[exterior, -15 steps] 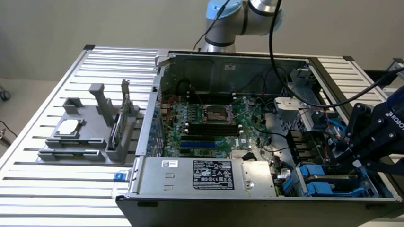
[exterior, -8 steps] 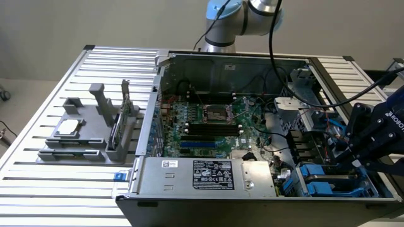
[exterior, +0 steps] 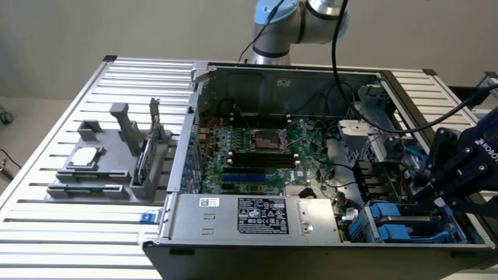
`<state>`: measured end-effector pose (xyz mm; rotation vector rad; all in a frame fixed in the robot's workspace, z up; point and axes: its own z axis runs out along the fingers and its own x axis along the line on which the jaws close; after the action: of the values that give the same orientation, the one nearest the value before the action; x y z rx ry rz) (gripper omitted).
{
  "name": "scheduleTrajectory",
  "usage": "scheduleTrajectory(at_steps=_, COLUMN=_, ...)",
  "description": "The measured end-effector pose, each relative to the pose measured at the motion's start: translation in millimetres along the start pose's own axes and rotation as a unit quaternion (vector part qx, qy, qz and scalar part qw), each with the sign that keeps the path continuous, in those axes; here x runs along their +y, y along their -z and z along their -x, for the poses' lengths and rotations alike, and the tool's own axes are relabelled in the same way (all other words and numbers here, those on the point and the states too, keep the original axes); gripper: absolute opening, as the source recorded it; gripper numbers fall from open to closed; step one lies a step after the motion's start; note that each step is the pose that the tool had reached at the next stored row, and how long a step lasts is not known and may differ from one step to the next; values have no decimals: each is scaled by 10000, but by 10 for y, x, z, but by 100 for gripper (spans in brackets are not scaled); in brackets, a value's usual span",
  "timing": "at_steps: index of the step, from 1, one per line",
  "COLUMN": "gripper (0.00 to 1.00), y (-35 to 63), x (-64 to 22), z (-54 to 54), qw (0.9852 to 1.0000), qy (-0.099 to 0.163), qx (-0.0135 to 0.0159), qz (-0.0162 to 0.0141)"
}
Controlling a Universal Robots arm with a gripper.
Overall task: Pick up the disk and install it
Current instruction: 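Insert the first disk wire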
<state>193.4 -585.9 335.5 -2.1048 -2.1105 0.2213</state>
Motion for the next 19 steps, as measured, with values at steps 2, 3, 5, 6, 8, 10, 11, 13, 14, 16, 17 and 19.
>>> scheduleTrajectory(at_steps=2, gripper=17, y=-5, x=1, z=11, qw=10000, qy=0, qx=5, qz=-2)
scheduleTrajectory(at_steps=3, gripper=17, y=-6, x=1, z=17, qw=10000, qy=0, qx=6, qz=-3)
scheduleTrajectory(at_steps=5, gripper=17, y=-11, x=2, z=27, qw=10000, qy=1, qx=11, qz=-5)
scheduleTrajectory(at_steps=6, gripper=17, y=-14, x=3, z=30, qw=10000, qy=1, qx=15, qz=-6)
scheduleTrajectory(at_steps=8, gripper=17, y=-17, x=3, z=30, qw=10000, qy=3, qx=22, qz=-7)
scheduleTrajectory(at_steps=10, gripper=17, y=-18, x=5, z=32, qw=10000, qy=5, qx=33, qz=-8)
scheduleTrajectory(at_steps=11, gripper=17, y=-18, x=8, z=32, qw=10000, qy=7, qx=42, qz=-8)
scheduleTrajectory(at_steps=13, gripper=17, y=-19, x=18, z=31, qw=10000, qy=11, qx=61, qz=-8)
scheduleTrajectory(at_steps=14, gripper=17, y=-19, x=24, z=31, qw=10000, qy=13, qx=69, qz=-9)
scheduleTrajectory(at_steps=16, gripper=17, y=-18, x=31, z=33, qw=10000, qy=16, qx=84, qz=-10)
scheduleTrajectory(at_steps=17, gripper=17, y=-19, x=31, z=36, qw=10000, qy=17, qx=91, qz=-10)
scheduleTrajectory(at_steps=19, gripper=17, y=-21, x=32, z=48, qw=9999, qy=20, qx=100, qz=-10)
